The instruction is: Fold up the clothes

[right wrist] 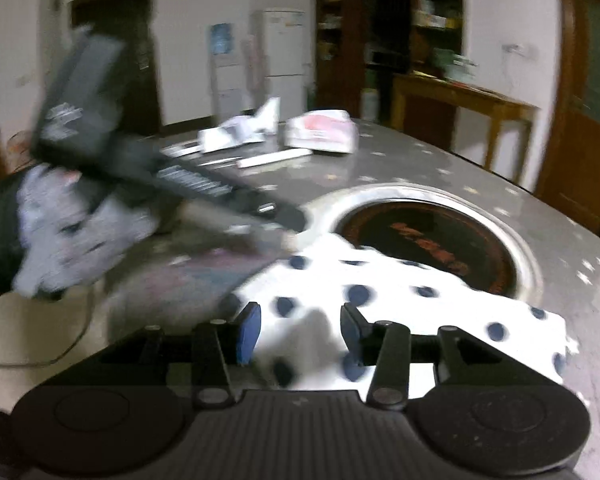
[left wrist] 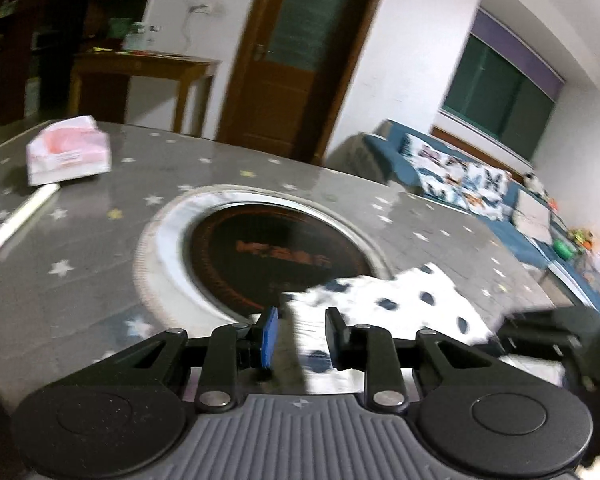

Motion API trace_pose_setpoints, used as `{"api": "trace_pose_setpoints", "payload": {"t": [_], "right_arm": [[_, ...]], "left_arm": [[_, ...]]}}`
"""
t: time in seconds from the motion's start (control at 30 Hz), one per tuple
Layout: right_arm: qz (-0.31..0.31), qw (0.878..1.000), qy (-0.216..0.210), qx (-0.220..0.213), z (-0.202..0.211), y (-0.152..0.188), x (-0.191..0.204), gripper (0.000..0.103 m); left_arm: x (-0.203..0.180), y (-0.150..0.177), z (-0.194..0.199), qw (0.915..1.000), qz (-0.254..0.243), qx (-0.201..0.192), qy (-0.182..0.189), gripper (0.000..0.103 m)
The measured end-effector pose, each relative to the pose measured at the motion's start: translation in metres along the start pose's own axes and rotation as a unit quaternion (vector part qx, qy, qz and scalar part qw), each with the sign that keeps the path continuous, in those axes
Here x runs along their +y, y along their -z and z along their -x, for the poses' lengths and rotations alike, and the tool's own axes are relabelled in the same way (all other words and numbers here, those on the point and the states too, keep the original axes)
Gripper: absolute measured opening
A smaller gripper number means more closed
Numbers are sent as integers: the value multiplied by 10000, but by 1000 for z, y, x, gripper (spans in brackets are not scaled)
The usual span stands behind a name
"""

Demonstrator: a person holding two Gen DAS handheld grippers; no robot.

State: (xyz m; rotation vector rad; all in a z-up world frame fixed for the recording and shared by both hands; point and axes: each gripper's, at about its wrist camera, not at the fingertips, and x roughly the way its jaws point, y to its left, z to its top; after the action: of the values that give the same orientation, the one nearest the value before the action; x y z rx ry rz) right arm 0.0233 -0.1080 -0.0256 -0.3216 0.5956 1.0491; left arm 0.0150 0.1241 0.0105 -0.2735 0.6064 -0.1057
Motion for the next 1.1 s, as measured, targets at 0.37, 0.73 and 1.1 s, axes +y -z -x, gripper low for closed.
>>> {"api": "trace_pose_setpoints", "payload": {"t": [0.37, 0.73, 1.1], "right_arm": [[-1333, 9859, 999, 137, -5, 23, -93, 44], [-1644, 9795, 1164, -47, -4, 24, -113, 43], [-1677, 9794, 1090, 276, -46, 7, -127, 43]], "left_arm": [[-11, 5, -41, 9987, -377, 308, -131, 24], [-17, -6, -43, 9983, -501, 201, -236, 24], [-32, -4, -68, 9948, -854, 510, -237, 24]]}}
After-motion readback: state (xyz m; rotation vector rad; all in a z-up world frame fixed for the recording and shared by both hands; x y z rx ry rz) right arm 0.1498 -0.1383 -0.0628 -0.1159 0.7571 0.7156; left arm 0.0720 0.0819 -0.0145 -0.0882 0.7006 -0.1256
